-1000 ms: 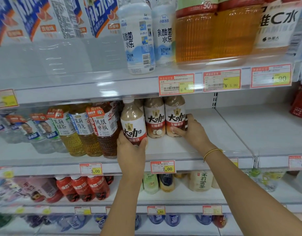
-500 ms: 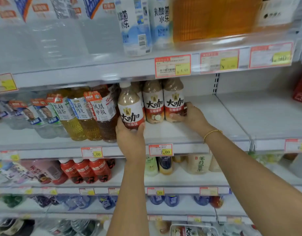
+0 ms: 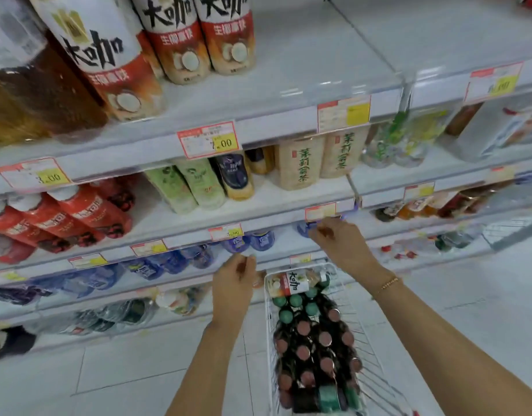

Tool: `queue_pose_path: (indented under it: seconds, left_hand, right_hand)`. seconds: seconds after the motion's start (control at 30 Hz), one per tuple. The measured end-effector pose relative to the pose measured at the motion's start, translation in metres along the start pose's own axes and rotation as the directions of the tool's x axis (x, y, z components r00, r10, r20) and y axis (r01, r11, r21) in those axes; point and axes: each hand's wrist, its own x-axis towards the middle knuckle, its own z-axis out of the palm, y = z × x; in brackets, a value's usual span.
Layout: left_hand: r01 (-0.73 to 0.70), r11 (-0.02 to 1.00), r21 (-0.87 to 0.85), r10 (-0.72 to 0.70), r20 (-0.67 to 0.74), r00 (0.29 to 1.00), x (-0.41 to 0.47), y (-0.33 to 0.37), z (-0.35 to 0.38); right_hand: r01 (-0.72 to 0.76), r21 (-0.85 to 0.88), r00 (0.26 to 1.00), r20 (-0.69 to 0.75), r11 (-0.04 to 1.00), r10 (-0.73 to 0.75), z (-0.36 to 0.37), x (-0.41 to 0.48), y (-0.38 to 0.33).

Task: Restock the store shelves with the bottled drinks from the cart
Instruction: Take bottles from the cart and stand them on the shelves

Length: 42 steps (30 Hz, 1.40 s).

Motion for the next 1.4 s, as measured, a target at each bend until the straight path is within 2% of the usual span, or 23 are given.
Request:
queue_pose_path:
  seconds: [0.07, 0.17, 0.23, 0.3, 0.33, 0.37, 0.5, 0.6, 0.8, 0.9, 1.1, 1.23, 1.33, 1.4]
  left_hand:
    - [0.098, 0.989, 0.107, -0.117, 0.189, 0.975, -0.001, -0.035, 0.034]
    - [0.11, 0.939, 0.325, -0.248, 0.422, 0.872, 0.007, -0.074, 0.081]
    - [0.075, 0.912, 0.404, -0.284, 0.49, 0.824, 0.018, -0.092, 0.109]
    - [0.014, 0.898, 0.439, -0.268, 0.522, 0.81, 0.029, -0.106, 0.136]
    - [-0.022, 0.891, 0.454, -0.255, 0.54, 0.802, 0.035, -0.112, 0.148]
    - [-0.063, 0.88, 0.472, -0.244, 0.56, 0.791, 0.039, -0.116, 0.16]
    - [-0.269, 0.812, 0.517, -0.181, 0.662, 0.727, 0.05, -0.135, 0.203]
    - [-0.357, 0.75, 0.557, -0.167, 0.681, 0.713, 0.054, -0.143, 0.227]
    - [-0.438, 0.62, 0.651, -0.143, 0.642, 0.753, 0.057, -0.148, 0.25]
    - [-0.451, 0.554, 0.699, -0.147, 0.616, 0.774, 0.046, -0.149, 0.257]
    - [-0.475, 0.492, 0.73, -0.159, 0.611, 0.775, 0.048, -0.154, 0.257]
    - [-0.481, 0.48, 0.733, -0.153, 0.61, 0.777, 0.04, -0.16, 0.258]
    - [-0.519, 0.546, 0.658, -0.095, 0.663, 0.742, 0.033, -0.173, 0.252]
    - [-0.55, 0.632, 0.546, -0.013, 0.717, 0.697, 0.03, -0.177, 0.243]
  right_hand:
    - [-0.294, 0.009, 0.948, 0.13, 0.956, 0.29, 0.039, -0.006, 0.073]
    - [-0.6, 0.052, 0.785, 0.229, 0.798, 0.575, 0.082, -0.032, 0.163]
    - [-0.705, -0.014, 0.666, 0.331, 0.709, 0.668, 0.106, -0.058, 0.21]
    - [-0.746, -0.128, 0.541, 0.457, 0.654, 0.706, 0.13, -0.088, 0.246]
    - [-0.745, -0.175, 0.497, 0.498, 0.644, 0.71, 0.14, -0.101, 0.258]
    - [-0.739, -0.191, 0.485, 0.514, 0.646, 0.707, 0.147, -0.113, 0.265]
    - [-0.706, -0.182, 0.552, 0.465, 0.685, 0.692, 0.156, -0.137, 0.265]
    - [-0.712, -0.19, 0.54, 0.467, 0.676, 0.7, 0.166, -0.144, 0.273]
    - [-0.639, -0.2, 0.55, 0.557, 0.743, 0.622, 0.171, -0.156, 0.277]
    - [-0.654, -0.192, 0.553, 0.539, 0.732, 0.635, 0.169, -0.163, 0.277]
    - [-0.682, -0.121, 0.579, 0.514, 0.721, 0.633, 0.168, -0.169, 0.28]
    - [-0.693, -0.094, 0.589, 0.5, 0.715, 0.636, 0.171, -0.171, 0.284]
    - [-0.705, -0.075, 0.59, 0.49, 0.705, 0.642, 0.175, -0.173, 0.287]
    - [-0.715, -0.057, 0.586, 0.494, 0.697, 0.642, 0.177, -0.175, 0.287]
